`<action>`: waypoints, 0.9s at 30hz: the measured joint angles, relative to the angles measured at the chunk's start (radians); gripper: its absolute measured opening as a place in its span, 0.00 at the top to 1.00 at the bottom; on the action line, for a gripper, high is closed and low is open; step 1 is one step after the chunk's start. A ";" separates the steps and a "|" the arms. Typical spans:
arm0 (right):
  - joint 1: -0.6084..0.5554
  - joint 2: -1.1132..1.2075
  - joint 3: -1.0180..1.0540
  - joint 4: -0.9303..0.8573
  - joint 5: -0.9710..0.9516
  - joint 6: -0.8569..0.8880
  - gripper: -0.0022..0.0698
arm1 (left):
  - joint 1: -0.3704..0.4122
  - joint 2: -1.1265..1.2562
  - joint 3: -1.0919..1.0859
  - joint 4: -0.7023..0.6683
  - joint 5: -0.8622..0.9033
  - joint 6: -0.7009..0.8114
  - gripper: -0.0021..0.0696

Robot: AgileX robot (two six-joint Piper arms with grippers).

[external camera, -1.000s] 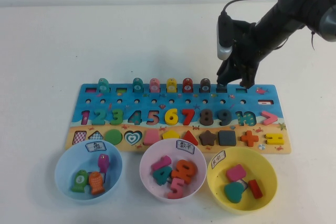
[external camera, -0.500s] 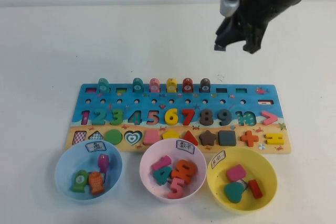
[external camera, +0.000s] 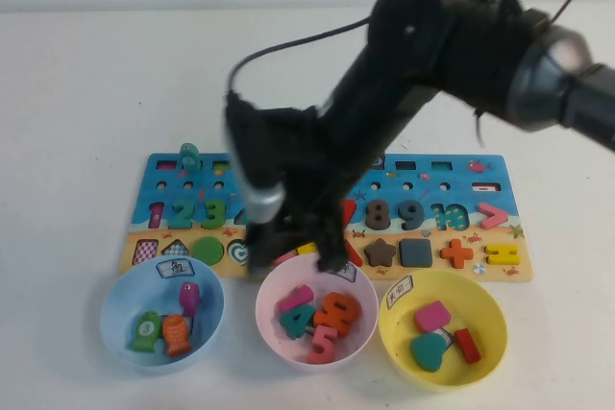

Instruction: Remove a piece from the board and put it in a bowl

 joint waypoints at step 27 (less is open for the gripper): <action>0.165 0.163 0.004 0.246 -0.380 -0.017 0.18 | 0.000 0.000 0.000 0.000 0.000 0.000 0.98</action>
